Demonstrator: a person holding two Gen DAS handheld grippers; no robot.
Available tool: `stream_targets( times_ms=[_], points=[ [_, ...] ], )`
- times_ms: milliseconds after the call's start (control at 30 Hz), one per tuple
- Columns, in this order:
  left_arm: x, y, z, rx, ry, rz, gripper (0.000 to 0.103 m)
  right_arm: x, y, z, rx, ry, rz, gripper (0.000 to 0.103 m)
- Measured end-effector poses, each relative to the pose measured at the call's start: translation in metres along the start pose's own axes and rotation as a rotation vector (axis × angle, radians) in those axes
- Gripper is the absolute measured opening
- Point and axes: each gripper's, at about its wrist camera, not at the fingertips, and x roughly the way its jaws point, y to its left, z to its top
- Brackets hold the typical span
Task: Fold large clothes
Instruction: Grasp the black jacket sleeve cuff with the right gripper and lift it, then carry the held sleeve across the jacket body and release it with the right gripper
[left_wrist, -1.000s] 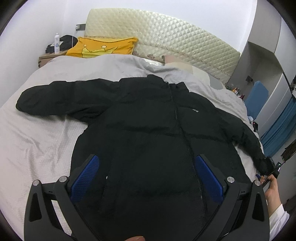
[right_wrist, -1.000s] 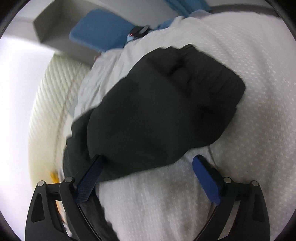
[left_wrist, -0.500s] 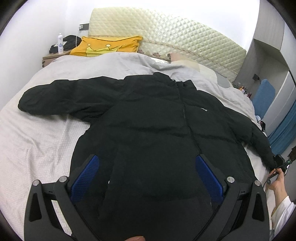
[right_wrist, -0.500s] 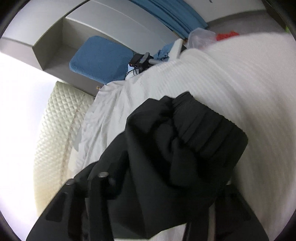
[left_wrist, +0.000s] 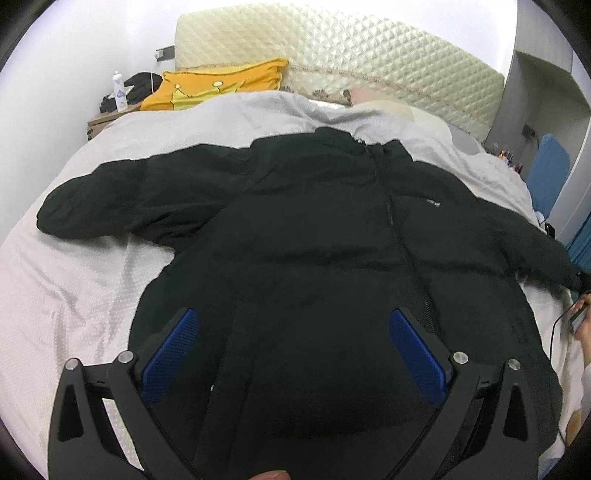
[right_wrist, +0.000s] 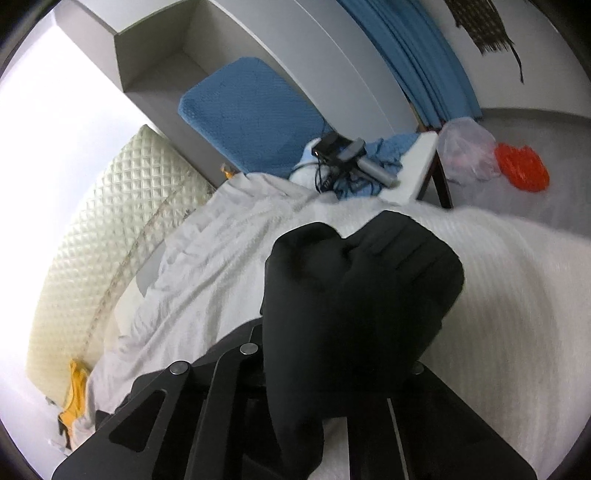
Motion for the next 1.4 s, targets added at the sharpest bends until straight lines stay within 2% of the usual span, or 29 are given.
stream_targets(
  times_ms=[100,200,300,433,533,667,767,900,1033,1200,1400],
  points=[
    [0.003,0.0,0.003,-0.002,0.008,0.004,0.103,-0.004,0.013,0.017,-0.034,-0.021,-0.004,0.006],
    [-0.005,0.001,0.007,0.013,-0.021,0.008,0.103,-0.018,0.033,0.032,-0.076,-0.051,0.003,0.006],
    [-0.019,0.003,0.008,0.035,-0.07,0.041,0.103,-0.042,0.071,0.045,-0.127,-0.084,0.025,0.006],
    [-0.034,0.011,0.009,0.034,-0.108,0.055,0.103,-0.086,0.136,0.055,-0.255,-0.121,0.06,0.007],
    [-0.045,0.018,0.009,0.037,-0.131,0.049,0.103,-0.118,0.189,0.051,-0.356,-0.125,0.074,0.008],
    [-0.061,0.027,0.009,0.05,-0.175,0.06,0.103,-0.165,0.258,0.033,-0.484,-0.146,0.141,0.008],
    [-0.07,0.034,0.007,0.052,-0.2,0.065,0.103,-0.194,0.302,0.02,-0.528,-0.16,0.195,0.009],
    [-0.078,0.043,0.005,0.041,-0.215,0.051,0.103,-0.231,0.367,-0.025,-0.639,-0.174,0.289,0.009],
    [-0.083,0.046,0.005,0.051,-0.236,0.061,0.103,-0.253,0.428,-0.085,-0.707,-0.129,0.399,0.009],
    [-0.086,0.05,0.0,0.059,-0.233,0.027,0.103,-0.267,0.491,-0.16,-0.831,-0.07,0.515,0.009],
    [-0.091,0.057,0.001,0.046,-0.239,-0.003,0.103,-0.262,0.527,-0.257,-0.97,0.037,0.588,0.009]
  ],
)
